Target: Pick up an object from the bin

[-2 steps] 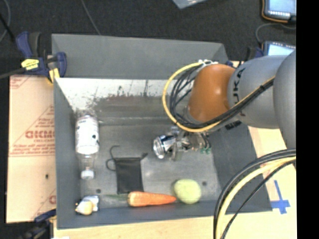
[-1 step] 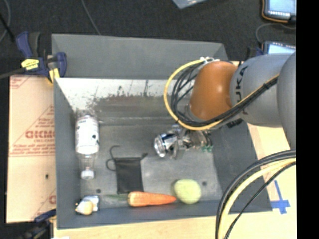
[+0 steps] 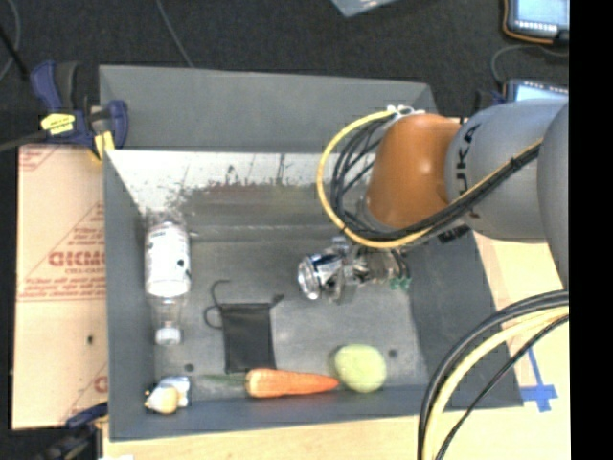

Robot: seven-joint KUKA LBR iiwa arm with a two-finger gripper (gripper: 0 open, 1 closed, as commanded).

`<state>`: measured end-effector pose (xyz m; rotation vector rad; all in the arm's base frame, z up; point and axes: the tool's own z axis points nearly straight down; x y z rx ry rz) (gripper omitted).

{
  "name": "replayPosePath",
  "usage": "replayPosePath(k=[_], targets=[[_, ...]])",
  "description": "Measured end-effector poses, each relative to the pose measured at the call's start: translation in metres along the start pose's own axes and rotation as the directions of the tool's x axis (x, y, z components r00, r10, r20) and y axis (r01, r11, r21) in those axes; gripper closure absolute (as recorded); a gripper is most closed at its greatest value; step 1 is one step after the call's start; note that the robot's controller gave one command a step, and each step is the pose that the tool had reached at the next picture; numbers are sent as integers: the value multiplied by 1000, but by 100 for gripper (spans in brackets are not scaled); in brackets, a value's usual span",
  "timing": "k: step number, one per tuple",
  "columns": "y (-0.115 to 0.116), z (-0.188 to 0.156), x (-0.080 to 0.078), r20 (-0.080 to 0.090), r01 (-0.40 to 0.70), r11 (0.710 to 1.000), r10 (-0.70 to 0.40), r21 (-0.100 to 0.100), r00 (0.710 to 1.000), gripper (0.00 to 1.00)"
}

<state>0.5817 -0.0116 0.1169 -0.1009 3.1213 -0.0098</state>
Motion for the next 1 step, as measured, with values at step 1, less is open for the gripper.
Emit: replayPosePath(k=[1], targets=[[0,-5,0,2,1,1000,-1,1,1000,100]])
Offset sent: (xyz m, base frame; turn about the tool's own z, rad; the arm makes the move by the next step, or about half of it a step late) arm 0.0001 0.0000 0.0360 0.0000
